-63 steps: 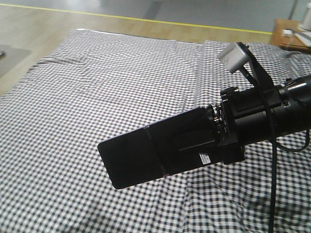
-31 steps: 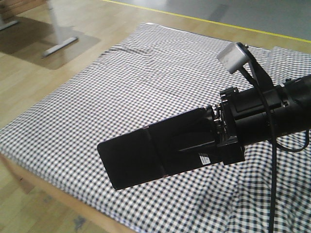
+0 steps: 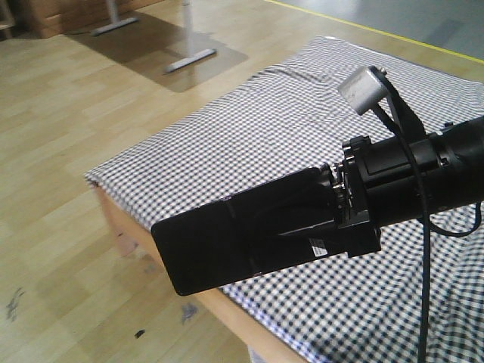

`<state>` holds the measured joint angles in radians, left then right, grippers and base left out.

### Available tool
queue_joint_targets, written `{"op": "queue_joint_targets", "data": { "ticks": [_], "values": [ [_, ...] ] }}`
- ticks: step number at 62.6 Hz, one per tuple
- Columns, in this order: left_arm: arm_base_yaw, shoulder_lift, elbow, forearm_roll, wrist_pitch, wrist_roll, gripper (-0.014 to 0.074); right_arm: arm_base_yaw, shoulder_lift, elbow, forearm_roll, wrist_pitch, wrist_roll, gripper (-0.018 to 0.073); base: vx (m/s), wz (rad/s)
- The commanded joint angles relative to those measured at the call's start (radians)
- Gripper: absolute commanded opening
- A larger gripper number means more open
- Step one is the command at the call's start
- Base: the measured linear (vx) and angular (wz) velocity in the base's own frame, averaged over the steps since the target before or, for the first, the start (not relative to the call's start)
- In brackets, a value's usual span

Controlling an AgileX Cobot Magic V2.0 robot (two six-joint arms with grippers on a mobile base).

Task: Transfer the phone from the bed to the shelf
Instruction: 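Drive the base away from the bed toward the wooden shelf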

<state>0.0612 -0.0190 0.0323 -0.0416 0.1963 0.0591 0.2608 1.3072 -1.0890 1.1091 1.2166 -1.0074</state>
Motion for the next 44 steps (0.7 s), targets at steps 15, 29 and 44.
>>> {"op": "queue_joint_targets", "data": {
  "ticks": [15, 29, 44],
  "values": [
    [0.000, -0.008, 0.007, -0.009, -0.070, 0.000, 0.0001, 0.000, -0.029, -0.025, 0.084, 0.072, 0.001, -0.0002, -0.13, 0.50],
    [0.000, -0.008, 0.007, -0.009, -0.070, 0.000, 0.0001, 0.000, -0.029, -0.025, 0.083, 0.072, 0.001, -0.0002, -0.12, 0.48],
    [0.000, -0.008, 0.007, -0.009, -0.070, 0.000, 0.0001, 0.000, -0.029, -0.025, 0.083, 0.072, 0.001, -0.0002, -0.12, 0.47]
  ]
}}
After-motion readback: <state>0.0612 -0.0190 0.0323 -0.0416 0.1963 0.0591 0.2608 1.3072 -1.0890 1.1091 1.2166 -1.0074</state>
